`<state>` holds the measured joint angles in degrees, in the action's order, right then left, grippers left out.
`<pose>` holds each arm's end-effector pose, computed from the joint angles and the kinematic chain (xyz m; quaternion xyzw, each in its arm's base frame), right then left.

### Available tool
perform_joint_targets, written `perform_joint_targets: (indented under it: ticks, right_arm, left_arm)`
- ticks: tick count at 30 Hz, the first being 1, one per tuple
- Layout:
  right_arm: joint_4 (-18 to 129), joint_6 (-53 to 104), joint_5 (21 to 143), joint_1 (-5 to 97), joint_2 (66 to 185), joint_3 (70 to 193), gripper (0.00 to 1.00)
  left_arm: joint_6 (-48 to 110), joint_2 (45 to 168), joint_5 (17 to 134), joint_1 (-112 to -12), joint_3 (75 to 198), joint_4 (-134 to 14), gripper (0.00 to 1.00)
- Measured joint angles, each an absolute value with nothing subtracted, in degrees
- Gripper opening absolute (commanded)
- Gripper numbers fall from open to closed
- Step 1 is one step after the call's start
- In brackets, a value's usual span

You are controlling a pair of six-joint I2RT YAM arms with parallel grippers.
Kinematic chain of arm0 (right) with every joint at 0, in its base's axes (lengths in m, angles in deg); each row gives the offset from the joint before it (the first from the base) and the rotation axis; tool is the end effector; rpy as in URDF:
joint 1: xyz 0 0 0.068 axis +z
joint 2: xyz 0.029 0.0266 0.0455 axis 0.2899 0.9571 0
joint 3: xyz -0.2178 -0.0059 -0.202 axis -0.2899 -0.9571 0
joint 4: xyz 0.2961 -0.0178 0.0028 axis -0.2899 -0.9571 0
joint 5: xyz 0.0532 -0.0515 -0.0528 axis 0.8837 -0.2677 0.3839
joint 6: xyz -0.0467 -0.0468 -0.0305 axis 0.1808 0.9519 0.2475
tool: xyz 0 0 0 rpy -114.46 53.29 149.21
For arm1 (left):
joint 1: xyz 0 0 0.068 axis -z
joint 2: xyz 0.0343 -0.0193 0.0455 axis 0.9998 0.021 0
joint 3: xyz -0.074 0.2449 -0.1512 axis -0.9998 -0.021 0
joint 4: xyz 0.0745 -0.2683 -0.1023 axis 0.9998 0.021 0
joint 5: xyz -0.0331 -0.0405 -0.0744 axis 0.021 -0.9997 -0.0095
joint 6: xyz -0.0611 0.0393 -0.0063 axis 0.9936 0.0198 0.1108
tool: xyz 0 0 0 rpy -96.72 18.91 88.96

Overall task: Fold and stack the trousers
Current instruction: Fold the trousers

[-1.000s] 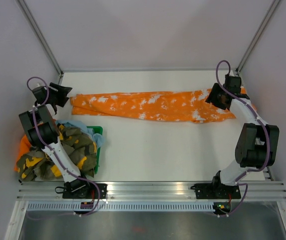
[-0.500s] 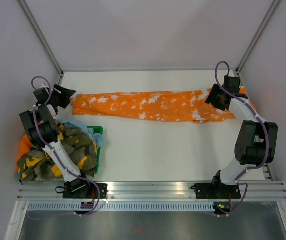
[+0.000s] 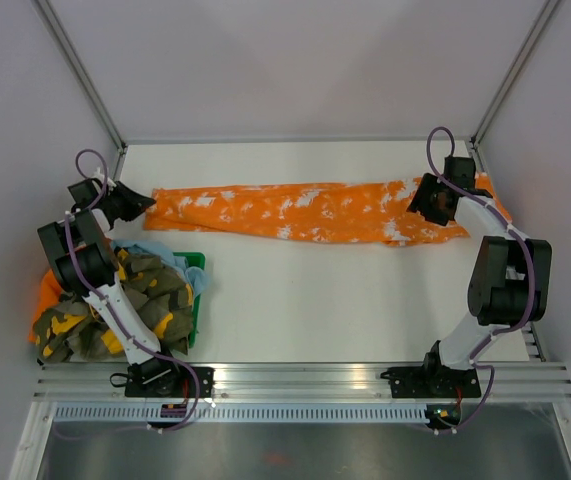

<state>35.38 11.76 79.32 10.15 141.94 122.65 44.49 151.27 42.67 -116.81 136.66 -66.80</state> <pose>0.4133 -0.0434 0.2025 0.2099 0.9192 0.0802 0.3234 0.4536 0.1962 0.1231 -0.2393 0.8228 -0.3039 0.4165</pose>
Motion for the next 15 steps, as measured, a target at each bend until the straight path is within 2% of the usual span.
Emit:
perform_joint_targets:
  ticks: [1,8,15]
  right_arm:
    - [35.34,11.74,79.32,10.17,141.94,122.65,0.63]
    - [35.45,11.69,79.62,10.17,141.94,122.65,0.63]
    - [35.78,11.74,79.62,10.15,141.94,122.17,0.63]
  left_arm:
    - [43.79,151.27,42.25,-116.81,136.71,-66.41,0.02]
    - [43.41,150.16,41.73,-116.67,138.26,-62.80,0.02]
    - [45.84,145.65,47.08,-116.24,155.00,-40.22,0.02]
